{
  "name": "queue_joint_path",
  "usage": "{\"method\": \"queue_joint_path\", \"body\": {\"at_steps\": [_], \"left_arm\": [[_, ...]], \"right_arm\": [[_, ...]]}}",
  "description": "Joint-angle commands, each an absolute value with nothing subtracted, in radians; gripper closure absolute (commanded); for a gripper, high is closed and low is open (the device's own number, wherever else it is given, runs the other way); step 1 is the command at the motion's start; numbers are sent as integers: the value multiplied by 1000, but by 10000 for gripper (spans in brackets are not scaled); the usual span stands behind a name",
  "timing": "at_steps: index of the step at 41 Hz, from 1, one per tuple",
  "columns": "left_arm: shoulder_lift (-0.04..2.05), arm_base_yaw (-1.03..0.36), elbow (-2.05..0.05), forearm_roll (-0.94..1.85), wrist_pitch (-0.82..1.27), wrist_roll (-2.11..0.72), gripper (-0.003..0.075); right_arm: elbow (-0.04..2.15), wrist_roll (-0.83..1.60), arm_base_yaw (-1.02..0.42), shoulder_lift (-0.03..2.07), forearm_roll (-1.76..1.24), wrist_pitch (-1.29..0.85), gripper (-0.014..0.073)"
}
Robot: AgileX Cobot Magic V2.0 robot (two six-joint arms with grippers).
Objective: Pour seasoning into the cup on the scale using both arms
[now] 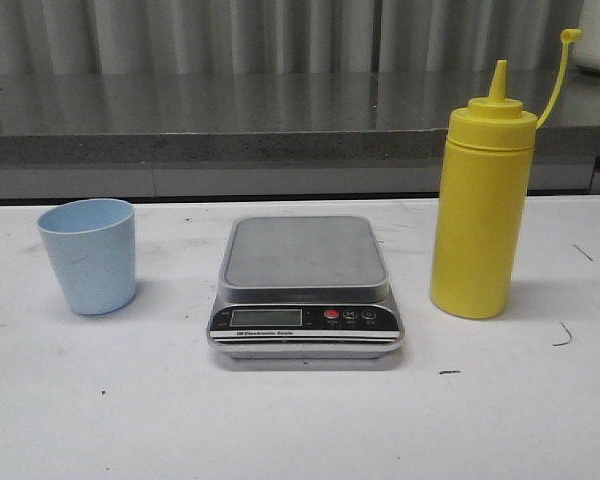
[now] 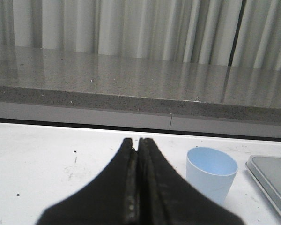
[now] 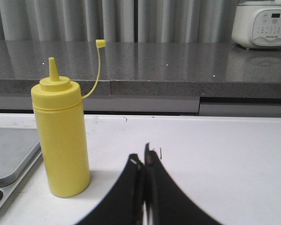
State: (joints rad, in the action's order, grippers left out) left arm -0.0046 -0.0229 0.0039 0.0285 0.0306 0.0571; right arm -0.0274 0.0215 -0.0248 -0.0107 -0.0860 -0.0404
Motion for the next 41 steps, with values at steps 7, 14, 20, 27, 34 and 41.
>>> {"method": "queue_joint_path", "body": {"at_steps": [7,14,20,27,34,41], "left_arm": [[-21,-22,-76,37,-56,60,740],[16,-22,-324,37,115,60,740],[141,-22,-543,37,332,60,740],[313,-22,-698,37,506,60,740],[406,-22,-706,37,538,60,740],[470,-22,-706,37,542,60,740]], "right_arm": [[83,29,-19,-27,-85,-21,661],[297,29,-19,9,-68,-214,661],[483,30,-19,122,-67,-340,661],[649,30,-19,306,-67,-487,661],[666,30,-19,447,-67,-579,661],[666,30,-19,567,-67,-601,661]]}}
